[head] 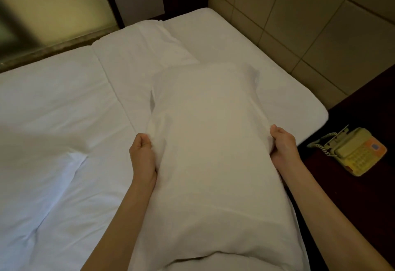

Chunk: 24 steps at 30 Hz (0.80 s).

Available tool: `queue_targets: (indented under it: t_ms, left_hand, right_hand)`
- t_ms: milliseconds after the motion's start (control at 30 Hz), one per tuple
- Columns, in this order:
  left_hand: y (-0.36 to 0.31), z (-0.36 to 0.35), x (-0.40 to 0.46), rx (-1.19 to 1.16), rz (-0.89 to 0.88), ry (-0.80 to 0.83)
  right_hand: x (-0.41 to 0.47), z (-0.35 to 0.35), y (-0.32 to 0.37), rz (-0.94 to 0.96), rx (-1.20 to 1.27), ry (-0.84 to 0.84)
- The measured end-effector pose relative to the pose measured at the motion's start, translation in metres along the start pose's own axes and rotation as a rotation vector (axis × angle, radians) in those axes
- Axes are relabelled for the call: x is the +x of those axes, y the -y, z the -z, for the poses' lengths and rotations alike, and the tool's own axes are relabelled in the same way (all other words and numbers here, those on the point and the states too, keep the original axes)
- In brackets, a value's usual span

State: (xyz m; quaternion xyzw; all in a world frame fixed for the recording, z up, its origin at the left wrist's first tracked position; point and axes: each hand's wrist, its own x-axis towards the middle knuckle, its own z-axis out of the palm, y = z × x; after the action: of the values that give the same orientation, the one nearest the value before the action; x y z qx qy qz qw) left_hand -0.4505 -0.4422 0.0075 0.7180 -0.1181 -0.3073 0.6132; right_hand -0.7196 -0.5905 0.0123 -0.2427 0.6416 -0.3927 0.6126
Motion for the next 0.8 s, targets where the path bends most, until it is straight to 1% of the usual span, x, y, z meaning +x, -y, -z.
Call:
queue_targets:
  t_ms: [167, 367, 533, 700, 800]
  left_hand:
    - [-0.007, -0.066, 0.005, 0.045, -0.011, 0.002]
    - [-0.008, -0.175, -0.001, 0.058, -0.101, -0.093]
    - [-0.029, -0.273, -0.008, -0.011, -0.116, -0.185]
    - [-0.054, -0.335, 0.009, -0.093, -0.142, -0.209]
    - [-0.068, -0.364, 0.031, -0.155, -0.154, -0.224]
  right_hand:
    - [0.048, 0.02, 0.036, 0.05, -0.033, 0.04]
    - [0.129, 0.043, 0.089, 0.14, -0.111, 0.147]
    - [0.196, 0.06, 0.164, 0.209, -0.177, 0.226]
    - [0.247, 0.057, 0.223, 0.176, -0.056, 0.331]
    - [0.274, 0.041, 0.258, 0.104, 0.179, 0.462]
